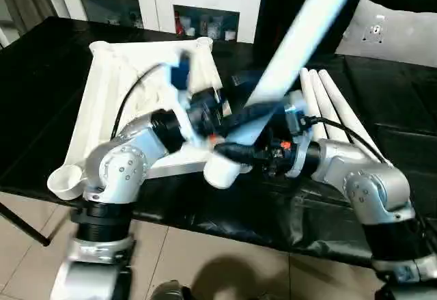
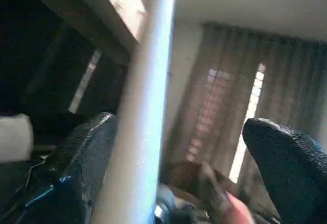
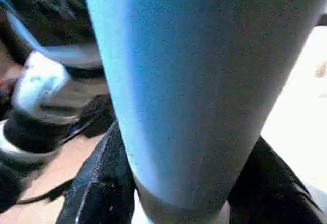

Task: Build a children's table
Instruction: Pick table leg, then insert table leg to table base

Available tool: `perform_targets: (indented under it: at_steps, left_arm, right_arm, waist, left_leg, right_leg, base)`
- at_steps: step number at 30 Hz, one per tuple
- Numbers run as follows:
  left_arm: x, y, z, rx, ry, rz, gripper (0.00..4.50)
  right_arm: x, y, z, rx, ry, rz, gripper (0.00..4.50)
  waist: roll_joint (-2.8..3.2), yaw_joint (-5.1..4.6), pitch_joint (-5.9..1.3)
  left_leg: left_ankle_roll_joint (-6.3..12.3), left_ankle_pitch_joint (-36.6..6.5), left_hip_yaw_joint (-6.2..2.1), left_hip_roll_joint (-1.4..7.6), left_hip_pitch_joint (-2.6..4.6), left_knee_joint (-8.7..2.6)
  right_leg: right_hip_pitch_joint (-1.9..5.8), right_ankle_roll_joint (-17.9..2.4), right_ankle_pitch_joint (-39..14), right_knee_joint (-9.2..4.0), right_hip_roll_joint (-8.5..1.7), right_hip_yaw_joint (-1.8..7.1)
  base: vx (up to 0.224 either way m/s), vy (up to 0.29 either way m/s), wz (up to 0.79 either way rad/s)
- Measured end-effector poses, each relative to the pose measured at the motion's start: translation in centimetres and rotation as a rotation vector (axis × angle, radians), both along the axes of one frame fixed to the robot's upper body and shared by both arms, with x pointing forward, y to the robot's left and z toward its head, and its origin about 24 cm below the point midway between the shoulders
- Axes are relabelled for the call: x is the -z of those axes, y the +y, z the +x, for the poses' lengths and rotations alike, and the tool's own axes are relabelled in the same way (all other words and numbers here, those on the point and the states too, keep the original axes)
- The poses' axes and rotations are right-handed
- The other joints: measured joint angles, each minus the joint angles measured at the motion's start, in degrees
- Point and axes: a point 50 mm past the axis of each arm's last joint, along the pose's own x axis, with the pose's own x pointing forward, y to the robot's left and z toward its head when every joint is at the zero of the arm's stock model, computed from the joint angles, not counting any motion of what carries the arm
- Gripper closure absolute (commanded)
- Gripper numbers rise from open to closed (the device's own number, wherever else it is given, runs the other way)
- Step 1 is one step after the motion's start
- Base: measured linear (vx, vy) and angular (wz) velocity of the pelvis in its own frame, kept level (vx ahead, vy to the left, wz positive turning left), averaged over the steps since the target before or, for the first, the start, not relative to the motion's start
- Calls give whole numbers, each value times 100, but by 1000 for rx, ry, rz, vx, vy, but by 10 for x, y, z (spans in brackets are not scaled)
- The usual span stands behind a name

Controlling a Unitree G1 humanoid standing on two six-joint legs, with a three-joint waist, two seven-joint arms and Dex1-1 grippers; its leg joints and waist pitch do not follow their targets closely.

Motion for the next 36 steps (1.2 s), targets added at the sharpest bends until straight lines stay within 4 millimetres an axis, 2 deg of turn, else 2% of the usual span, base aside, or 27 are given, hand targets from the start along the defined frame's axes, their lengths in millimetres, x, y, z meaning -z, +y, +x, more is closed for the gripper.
perform_targets:
  at_steps: [2,4,8,11,15,17,22,24,27,28,32,34,36]
  left_arm:
    - [2,7,6,-109,10,42,0]
    - [8,17,12,-233,12,158,0]
    - [41,48,20,-485,34,502,0]
    - [60,59,16,-522,47,632,0]
    - [82,70,12,-501,-56,904,0]
    - [97,74,10,-477,-48,965,0]
    - [118,79,8,-375,-35,1029,0]
    - [124,84,10,-337,-31,1055,30]
    - [128,88,15,-302,-18,1084,40]
    - [129,88,17,-284,-19,1093,64]
    - [134,88,22,-218,-15,1106,82]
    - [138,85,24,-195,-10,1111,118]
    - [141,81,27,-176,-7,1120,124]
  right_arm:
    - [2,-2,3,88,11,-4,259]
    - [4,-4,5,145,14,-45,259]
    - [10,-8,9,305,-20,-144,259]
    - [14,-10,11,398,-56,-207,259]
    - [17,-1,12,439,-98,-247,259]
    - [17,-2,14,476,-119,-253,259]
    - [16,0,14,502,-142,-246,259]
    - [16,-1,14,495,-141,-247,259]
    - [17,-5,14,488,-145,-256,259]
    - [17,-5,14,485,-145,-256,259]
    - [19,-6,12,482,-140,-260,259]
    - [19,-7,12,481,-139,-264,259]
    - [20,-8,12,477,-139,-266,259]
  waist:
    - [11,-21,-5]
    - [20,-40,-11]
    - [26,-96,-15]
    - [26,-117,-15]
    - [25,-148,-15]
    - [25,-153,-15]
    - [15,-162,-12]
    - [19,-162,-10]
    - [20,-165,-9]
    - [20,-168,-9]
    - [22,-188,-8]
    - [24,-185,-7]
    - [26,-185,-5]
  left_leg:
    - [-3,1,0,4,5,0]
    - [-6,3,-1,7,7,-1]
    - [-11,4,-1,11,3,-6]
    - [-12,3,-1,11,-5,-6]
    - [-12,3,0,11,1,-7]
    - [-13,5,0,11,1,-7]
    - [-14,5,1,11,-2,-8]
    - [-14,5,1,11,-2,-10]
    - [-14,5,2,11,-1,-12]
    - [-14,5,2,11,-1,-14]
    - [-15,5,5,11,-1,-24]
    - [-14,5,6,11,-1,-27]
    - [-14,5,6,11,-1,-29]
  right_leg:
    - [2,2,1,0,3,0]
    - [3,6,2,0,6,0]
    - [-3,20,1,-1,10,0]
    - [-7,20,1,-5,9,-1]
    - [-7,20,1,-3,9,2]
    - [-8,21,1,-2,9,3]
    - [-10,22,2,-4,9,5]
    - [-11,22,2,-4,9,4]
    - [-12,21,2,-3,9,5]
    - [-13,21,2,-4,9,6]
    - [-15,21,3,-6,9,7]
    - [-17,21,3,-8,9,7]
    - [-17,21,3,-10,9,6]
  base:
    - [0,0,0]
    - [0,0,0]
    - [0,0,0]
    - [0,0,0]
    - [0,0,0]
    - [0,0,0]
    - [0,0,0]
    - [0,0,0]
    - [0,0,0]
    - [0,0,0]
    - [0,0,0]
    - [0,0,0]
    - [0,0,0]
